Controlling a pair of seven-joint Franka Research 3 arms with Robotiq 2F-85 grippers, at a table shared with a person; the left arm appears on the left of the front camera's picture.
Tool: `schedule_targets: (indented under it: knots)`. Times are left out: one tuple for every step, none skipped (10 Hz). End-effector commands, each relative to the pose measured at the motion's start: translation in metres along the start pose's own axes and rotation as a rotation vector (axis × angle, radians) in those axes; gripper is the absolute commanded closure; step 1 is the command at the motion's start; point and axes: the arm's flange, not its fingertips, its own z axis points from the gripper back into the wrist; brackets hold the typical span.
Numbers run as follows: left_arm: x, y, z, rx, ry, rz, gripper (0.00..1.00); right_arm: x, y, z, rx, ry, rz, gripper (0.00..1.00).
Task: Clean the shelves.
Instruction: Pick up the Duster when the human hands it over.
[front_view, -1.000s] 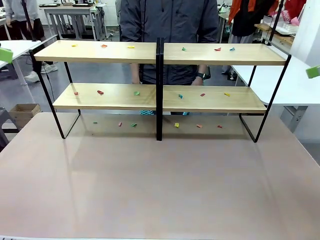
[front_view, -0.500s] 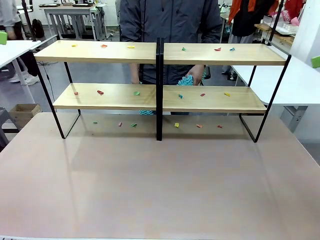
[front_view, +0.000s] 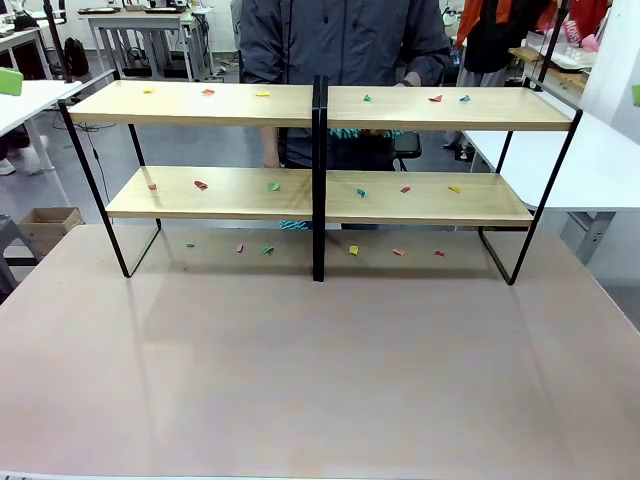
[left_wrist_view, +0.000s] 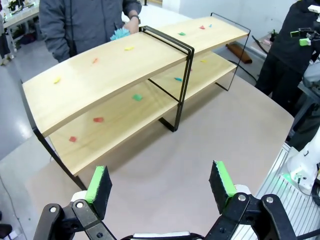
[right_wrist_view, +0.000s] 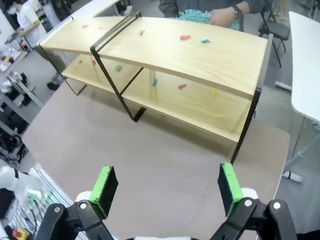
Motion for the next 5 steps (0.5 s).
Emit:
schedule_targets:
  knots:
    - [-0.0111, -0.0046, -0.0055, -0.003, -0.002, 0.018, 0.0, 0.01, -0.0003, 0.0035, -0.021, -0.051, -0.081, 0.0]
    - [-0.0115, -0.0032, -0.006, -0.009, -0.001, 0.015, 0.0, 0.0124, 0.0005, 0.0056, -0.033, -0.05, -0.074, 0.0]
    - [-0.012, -0.0029, -0.0062, -0.009, -0.004, 0.014, 0.0, 0.013, -0.0006, 0.0071, -0.045, -0.043, -0.071, 0.0]
    - [-0.0126, -0.0021, -0.0072, -0.011, -0.002, 0.017, 0.0, 0.0118, -0.0037, 0.007, -0.061, -0.031, -0.072, 0.0]
    - [-0.0128, -0.0002, -0.0085, -0.016, 0.002, 0.02, 0.0, 0.0097, -0.0077, 0.0069, -0.064, -0.024, -0.08, 0.0]
